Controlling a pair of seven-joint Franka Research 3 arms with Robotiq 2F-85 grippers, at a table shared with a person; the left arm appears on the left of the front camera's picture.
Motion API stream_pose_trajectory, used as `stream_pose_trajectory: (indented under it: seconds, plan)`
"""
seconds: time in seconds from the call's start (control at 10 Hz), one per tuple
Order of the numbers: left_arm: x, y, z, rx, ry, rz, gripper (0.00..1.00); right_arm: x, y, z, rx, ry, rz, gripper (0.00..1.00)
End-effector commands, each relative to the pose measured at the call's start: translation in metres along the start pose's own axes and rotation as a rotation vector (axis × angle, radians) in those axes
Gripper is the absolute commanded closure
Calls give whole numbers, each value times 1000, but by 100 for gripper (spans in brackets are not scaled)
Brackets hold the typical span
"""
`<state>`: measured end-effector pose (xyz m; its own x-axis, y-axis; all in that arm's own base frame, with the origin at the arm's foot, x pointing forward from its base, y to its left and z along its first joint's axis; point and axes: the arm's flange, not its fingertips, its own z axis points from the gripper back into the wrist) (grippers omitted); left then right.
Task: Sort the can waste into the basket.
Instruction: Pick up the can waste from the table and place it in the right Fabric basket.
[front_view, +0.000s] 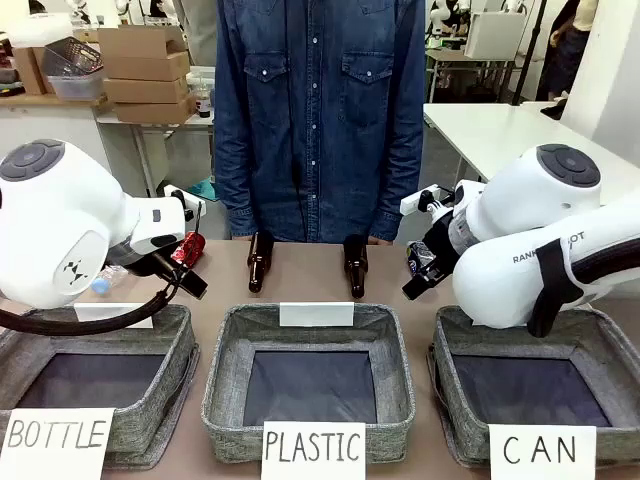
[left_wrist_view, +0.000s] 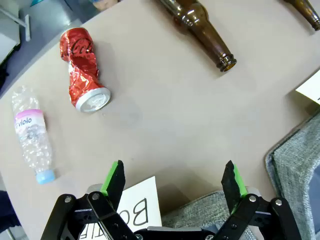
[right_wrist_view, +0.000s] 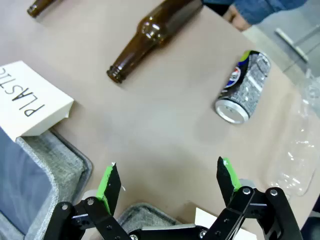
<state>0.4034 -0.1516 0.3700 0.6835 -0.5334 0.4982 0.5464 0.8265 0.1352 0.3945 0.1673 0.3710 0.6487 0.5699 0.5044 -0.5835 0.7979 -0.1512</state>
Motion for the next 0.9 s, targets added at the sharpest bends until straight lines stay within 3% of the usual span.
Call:
stream_pose_trajectory:
  seconds: [0.0, 0.8]
  plan:
    - [0, 0, 0, 0, 0, 0, 0, 0, 0, 0, 0, 0, 0, 0]
    - [0, 0, 0, 0, 0, 0, 0, 0, 0, 0, 0, 0, 0, 0]
